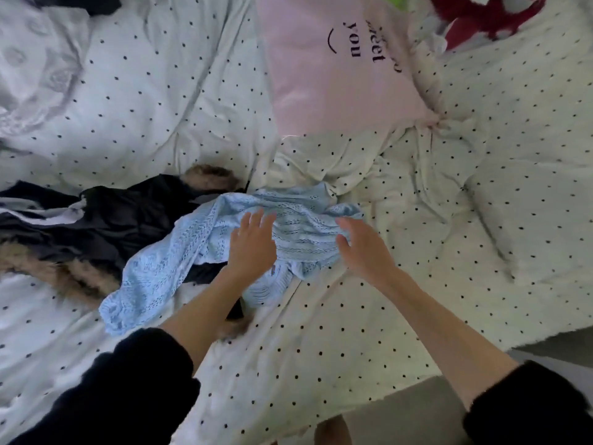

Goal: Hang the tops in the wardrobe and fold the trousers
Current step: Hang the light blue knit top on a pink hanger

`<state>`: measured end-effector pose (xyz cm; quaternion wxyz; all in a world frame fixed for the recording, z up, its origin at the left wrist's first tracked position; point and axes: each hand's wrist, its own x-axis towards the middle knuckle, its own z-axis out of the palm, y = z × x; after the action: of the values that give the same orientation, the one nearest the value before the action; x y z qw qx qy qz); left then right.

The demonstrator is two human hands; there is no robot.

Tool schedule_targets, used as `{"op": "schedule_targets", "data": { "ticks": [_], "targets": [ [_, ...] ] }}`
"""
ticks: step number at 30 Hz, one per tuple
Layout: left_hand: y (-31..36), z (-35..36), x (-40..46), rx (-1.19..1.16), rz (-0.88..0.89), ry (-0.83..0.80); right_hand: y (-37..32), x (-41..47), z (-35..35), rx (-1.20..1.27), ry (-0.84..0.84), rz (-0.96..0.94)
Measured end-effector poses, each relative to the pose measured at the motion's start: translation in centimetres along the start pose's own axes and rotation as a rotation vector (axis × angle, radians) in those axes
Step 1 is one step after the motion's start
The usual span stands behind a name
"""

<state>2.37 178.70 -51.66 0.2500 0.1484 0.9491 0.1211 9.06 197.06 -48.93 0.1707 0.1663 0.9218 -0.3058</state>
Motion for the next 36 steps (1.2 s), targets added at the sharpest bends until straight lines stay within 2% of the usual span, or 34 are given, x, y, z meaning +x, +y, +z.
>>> {"op": "schedule_targets", "data": {
  "ticks": [3,6,9,12,15,18,21,23,24,27,29,30,32,34,36],
  "targets": [
    [-1.0,2.2,4.0,0.108,-0.032,0.03,2.4,5.2,0.8,-0.23,-0.014,-0.107],
    [-1.9,3.5,4.8,0.075,-0.085,0.121,3.9,7.8,2.4,-0.433,-0.078,-0.142],
    [-1.6,4.4,2.3,-0.006,-0.131,0.109,5.0,7.0,4.5,-0.464,-0.082,-0.15],
    [-0.6,4.7,-1.8,0.029,-0.19,-0.046,5.3,3.4,5.5,-0.354,-0.093,-0.177],
    [0.5,5.3,-6.0,0.109,-0.134,-0.3,5.6,-0.6,5.0,-0.287,-0.137,-0.186],
    [2.0,6.0,-9.0,0.072,-0.059,-0.5,6.3,-3.3,3.1,-0.345,-0.24,-0.141],
    [3.7,6.5,-10.7,-0.025,-0.011,-0.613,6.9,-4.7,1.1,-0.428,-0.359,-0.116],
    [4.4,6.0,-11.0,-0.102,-0.003,-0.573,7.3,-5.3,0.2,-0.479,-0.394,-0.121],
    [4.5,5.6,-10.9,-0.137,-0.001,-0.481,7.5,-5.5,-0.1,-0.519,-0.412,-0.128],
    [3.4,3.8,-8.8,-0.14,-0.038,-0.024,8.2,-5.6,-0.5,-0.595,-0.472,-0.097],
    [1.8,2.5,-6.7,-0.091,-0.114,0.182,8.5,-5.3,-0.2,-0.598,-0.528,-0.056],
    [0.8,2.0,-5.7,-0.052,-0.169,0.211,8.5,-5.1,0.1,-0.581,-0.555,-0.032],
    [-1.6,1.5,-4.4,-0.004,-0.315,0.135,8.5,-4.7,0.9,-0.523,-0.571,0.005],
    [-3.3,1.7,-4.2,-0.059,-0.464,-0.003,8.0,-4.4,1.3,-0.451,-0.513,0.01],
    [-4.0,2.8,-5.4,-0.162,-0.5,-0.093,7.2,-4.4,1.6,-0.389,-0.388,-0.03]
  ]
}}
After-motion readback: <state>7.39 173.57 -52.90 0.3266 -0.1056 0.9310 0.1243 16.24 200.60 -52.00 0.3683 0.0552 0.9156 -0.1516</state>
